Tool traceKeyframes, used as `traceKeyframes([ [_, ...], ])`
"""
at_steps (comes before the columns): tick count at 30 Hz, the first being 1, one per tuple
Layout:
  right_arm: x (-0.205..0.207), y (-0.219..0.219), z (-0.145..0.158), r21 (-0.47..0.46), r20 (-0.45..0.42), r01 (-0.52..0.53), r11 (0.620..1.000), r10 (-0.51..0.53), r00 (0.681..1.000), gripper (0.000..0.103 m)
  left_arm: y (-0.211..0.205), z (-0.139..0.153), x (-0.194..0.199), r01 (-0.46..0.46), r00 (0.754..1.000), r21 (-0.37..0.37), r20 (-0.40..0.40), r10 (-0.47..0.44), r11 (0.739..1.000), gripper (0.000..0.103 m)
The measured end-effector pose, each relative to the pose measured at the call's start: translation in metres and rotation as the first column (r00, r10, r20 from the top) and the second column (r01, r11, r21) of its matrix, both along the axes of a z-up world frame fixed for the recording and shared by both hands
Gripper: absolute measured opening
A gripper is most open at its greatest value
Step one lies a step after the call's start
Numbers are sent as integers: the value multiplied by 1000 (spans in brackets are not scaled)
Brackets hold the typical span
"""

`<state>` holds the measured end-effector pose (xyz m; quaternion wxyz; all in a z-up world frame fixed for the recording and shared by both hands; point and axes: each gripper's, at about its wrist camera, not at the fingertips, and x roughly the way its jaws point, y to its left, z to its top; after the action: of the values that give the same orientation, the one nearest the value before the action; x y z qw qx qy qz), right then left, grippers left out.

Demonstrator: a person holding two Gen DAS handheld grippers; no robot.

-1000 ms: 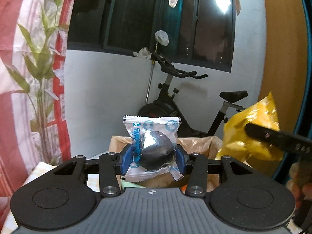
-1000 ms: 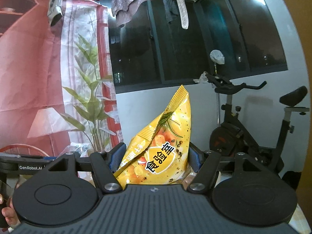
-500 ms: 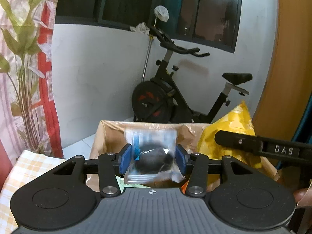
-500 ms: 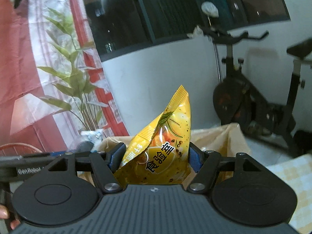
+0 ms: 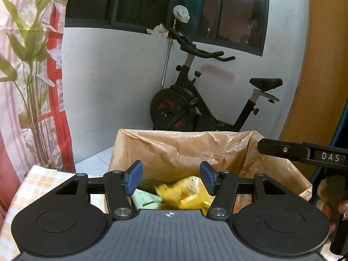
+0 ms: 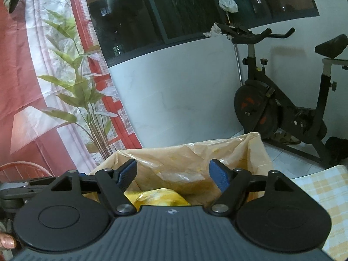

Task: Organize snacks
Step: 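Open both tools to drop the cake and yellow bag into the box, then reach the left tool to the green chip bag while the right tool reaches the orange bread packet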

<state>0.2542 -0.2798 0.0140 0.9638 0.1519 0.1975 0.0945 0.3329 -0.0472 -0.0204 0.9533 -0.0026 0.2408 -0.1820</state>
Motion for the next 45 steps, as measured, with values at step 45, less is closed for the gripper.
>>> traceKeyframes([
  [45, -148, 36, -51, -268, 38, -66, 961, 79, 996, 76, 55, -65, -128, -165, 984, -21, -77, 163, 986, 64],
])
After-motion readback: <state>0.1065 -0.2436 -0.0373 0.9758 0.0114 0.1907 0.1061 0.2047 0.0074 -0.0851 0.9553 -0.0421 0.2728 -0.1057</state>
